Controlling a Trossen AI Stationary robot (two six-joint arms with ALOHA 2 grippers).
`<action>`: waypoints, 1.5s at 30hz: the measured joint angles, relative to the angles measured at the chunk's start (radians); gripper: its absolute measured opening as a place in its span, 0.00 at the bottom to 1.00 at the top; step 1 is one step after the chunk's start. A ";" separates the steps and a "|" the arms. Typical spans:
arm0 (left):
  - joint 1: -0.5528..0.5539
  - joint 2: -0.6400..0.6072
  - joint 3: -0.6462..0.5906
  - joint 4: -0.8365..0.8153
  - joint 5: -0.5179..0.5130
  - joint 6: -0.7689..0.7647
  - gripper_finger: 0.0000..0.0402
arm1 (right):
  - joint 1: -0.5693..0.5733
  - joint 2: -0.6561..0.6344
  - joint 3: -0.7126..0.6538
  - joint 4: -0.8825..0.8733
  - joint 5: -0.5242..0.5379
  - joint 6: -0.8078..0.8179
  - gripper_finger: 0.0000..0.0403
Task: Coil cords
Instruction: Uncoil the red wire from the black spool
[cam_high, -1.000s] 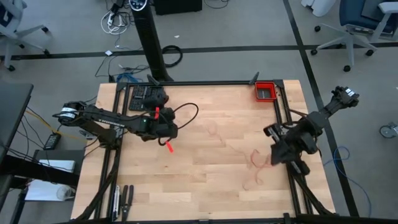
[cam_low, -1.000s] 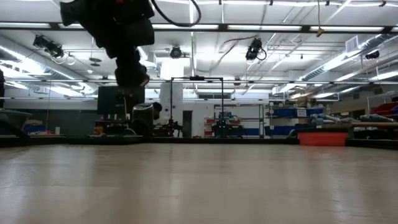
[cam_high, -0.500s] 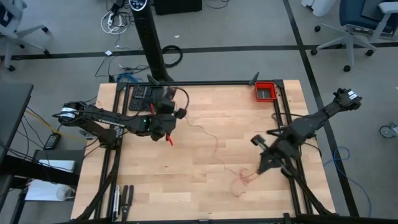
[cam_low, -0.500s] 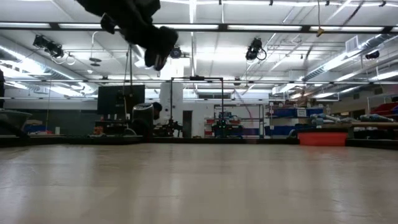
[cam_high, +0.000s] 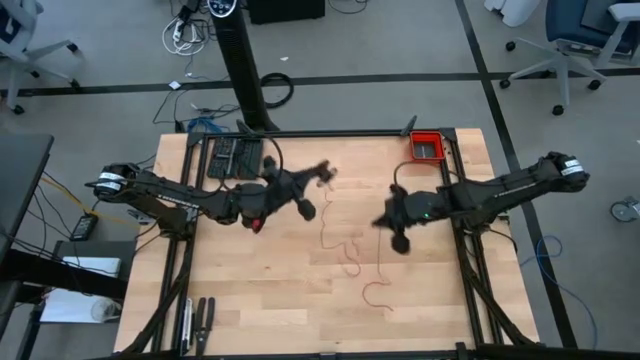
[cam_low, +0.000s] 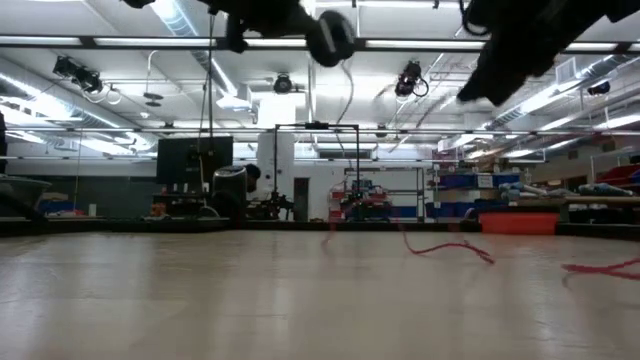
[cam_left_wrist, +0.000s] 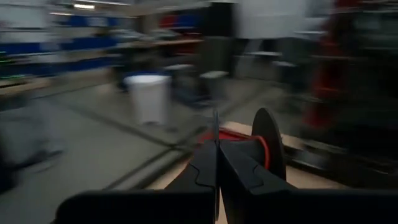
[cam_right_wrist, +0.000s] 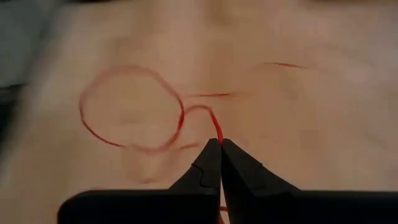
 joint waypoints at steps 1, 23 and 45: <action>0.000 0.000 0.000 -0.006 0.065 0.006 0.02 | -0.026 0.002 0.000 -0.024 0.055 0.018 0.01; 0.001 0.000 0.000 -0.995 0.225 0.193 0.02 | -0.096 -0.215 0.000 -0.150 0.858 0.303 0.00; 0.020 0.000 0.000 -1.007 -0.780 0.156 0.02 | 0.312 -0.250 0.000 0.797 0.220 -0.377 0.00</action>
